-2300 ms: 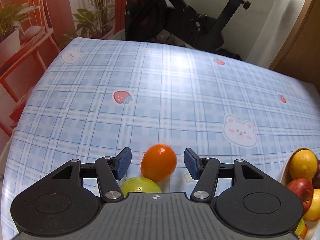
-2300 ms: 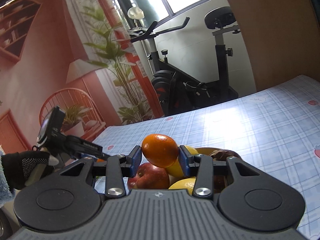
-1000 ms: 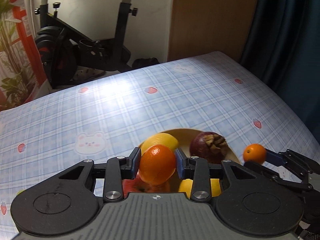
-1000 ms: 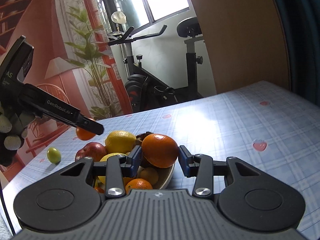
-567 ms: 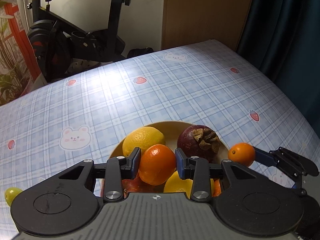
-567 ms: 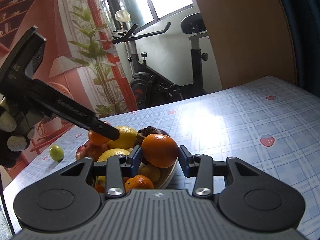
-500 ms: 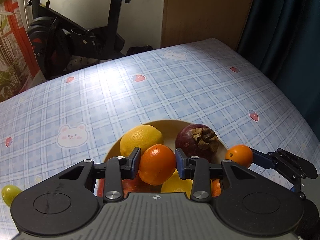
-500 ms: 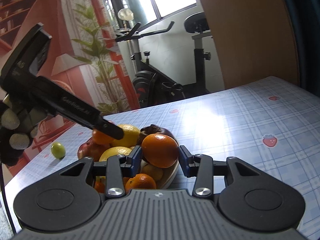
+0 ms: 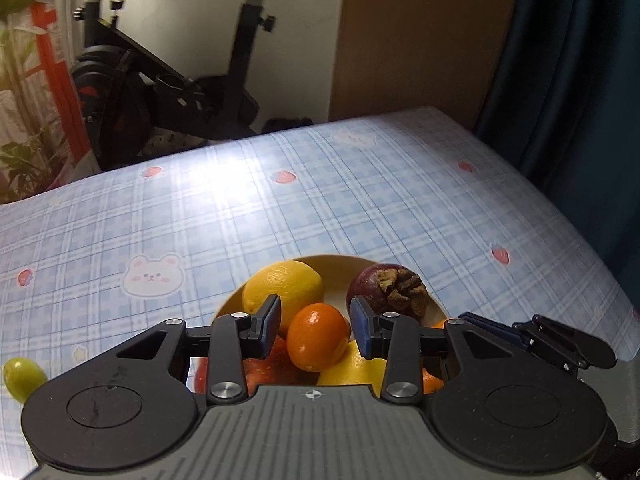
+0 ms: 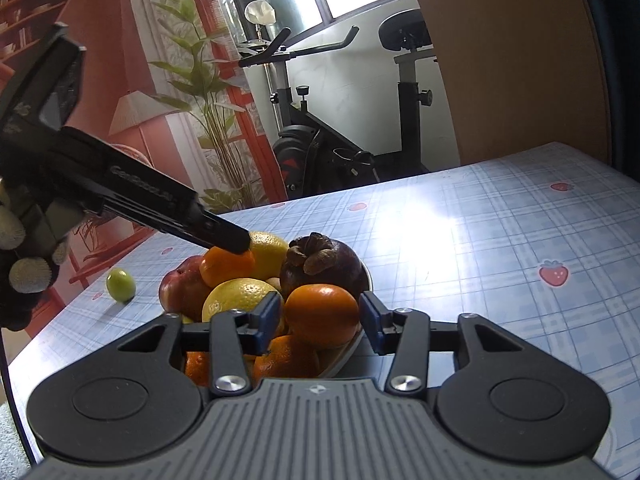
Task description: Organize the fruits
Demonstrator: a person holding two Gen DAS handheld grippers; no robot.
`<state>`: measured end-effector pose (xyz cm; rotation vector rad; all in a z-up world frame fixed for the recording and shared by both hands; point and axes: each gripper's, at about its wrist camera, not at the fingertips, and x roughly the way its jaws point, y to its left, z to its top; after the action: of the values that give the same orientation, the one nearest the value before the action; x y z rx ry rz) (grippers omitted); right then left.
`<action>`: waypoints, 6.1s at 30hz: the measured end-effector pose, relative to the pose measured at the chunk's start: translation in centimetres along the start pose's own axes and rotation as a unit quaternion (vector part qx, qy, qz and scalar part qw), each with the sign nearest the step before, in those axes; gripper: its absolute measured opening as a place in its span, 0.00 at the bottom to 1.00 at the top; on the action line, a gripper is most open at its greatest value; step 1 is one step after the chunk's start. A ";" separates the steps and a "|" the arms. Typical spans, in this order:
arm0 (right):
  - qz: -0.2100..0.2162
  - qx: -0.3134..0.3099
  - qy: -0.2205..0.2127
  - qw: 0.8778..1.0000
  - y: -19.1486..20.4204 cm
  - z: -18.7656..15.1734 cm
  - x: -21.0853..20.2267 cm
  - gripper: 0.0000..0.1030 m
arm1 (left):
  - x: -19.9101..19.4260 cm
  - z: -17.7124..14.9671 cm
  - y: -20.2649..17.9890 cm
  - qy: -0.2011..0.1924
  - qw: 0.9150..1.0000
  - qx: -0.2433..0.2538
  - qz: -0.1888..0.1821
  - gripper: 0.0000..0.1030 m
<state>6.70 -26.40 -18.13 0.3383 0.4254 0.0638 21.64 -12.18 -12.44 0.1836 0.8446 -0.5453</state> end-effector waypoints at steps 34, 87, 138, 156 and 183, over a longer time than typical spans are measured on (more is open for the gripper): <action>0.026 -0.020 -0.019 0.999 4.4 3.5 0.2 0.62 | -12.4 -5.2 16.3 -0.098 0.971 -0.176 0.126 0.44; 0.152 -0.262 0.208 0.930 25.9 -0.2 24.3 0.45 | -2.3 -11.5 31.2 -0.057 0.936 -0.333 -0.105 0.28; 0.044 -0.034 0.047 0.997 9.5 1.9 1.8 0.44 | -3.2 -2.8 6.2 0.004 0.986 -0.095 -0.134 0.25; 0.024 -0.049 0.036 0.998 8.8 1.2 1.4 0.45 | -2.0 -2.8 3.9 0.013 0.990 -0.073 -0.117 0.26; -0.046 -0.047 -0.033 0.997 8.7 3.9 -2.1 1.00 | -10.8 -6.1 5.0 -0.098 0.983 -0.105 0.114 0.85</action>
<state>6.48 -19.65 -11.06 0.2280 0.3708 -0.0169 14.48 -1.54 -8.62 0.0306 0.6725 -0.2513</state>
